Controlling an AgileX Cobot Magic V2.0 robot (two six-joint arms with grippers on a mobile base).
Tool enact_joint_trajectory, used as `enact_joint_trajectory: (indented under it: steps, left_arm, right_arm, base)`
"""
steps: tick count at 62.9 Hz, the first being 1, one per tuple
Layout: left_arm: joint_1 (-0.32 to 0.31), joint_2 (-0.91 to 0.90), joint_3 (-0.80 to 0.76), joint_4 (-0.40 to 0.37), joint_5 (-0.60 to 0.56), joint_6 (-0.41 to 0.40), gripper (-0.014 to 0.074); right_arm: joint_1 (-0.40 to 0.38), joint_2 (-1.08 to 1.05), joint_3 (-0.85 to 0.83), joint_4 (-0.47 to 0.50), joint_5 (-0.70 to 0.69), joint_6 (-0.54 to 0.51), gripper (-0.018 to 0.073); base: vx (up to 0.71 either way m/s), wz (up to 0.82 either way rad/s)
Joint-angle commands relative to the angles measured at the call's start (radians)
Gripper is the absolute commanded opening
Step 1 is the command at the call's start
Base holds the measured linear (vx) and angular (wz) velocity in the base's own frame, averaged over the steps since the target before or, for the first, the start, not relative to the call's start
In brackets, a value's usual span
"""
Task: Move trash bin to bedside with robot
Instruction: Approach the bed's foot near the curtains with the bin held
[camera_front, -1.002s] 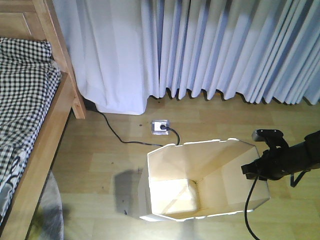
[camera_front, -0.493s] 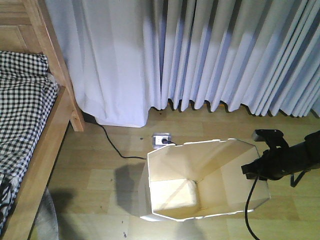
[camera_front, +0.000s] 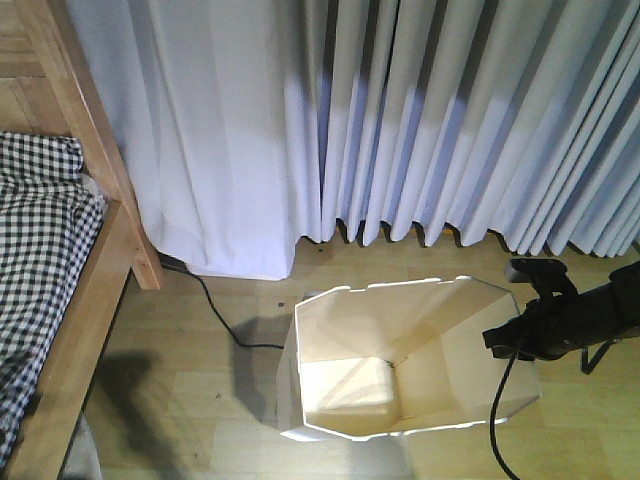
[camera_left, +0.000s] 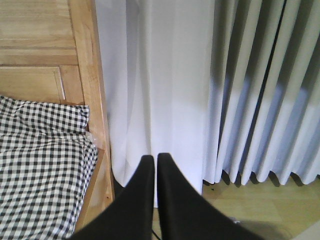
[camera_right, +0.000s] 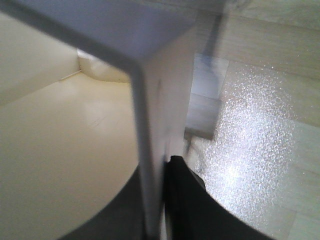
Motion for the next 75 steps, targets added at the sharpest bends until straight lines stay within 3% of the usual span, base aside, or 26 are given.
enact_joint_trajectory:
  steps: [1, 75]
  left_arm:
    - [-0.002, -0.014, 0.019, -0.003, -0.069, -0.004, -0.0006]
    - [-0.002, -0.014, 0.019, -0.003, -0.069, -0.004, -0.0006]
  right_arm:
    - [-0.002, -0.063, -0.011, 0.050, 0.190, 0.003, -0.0005]
    - [-0.002, -0.063, -0.011, 0.050, 0.190, 0.003, -0.0005]
  base:
    - [0.17, -0.01]
    - [0.08, 0.00]
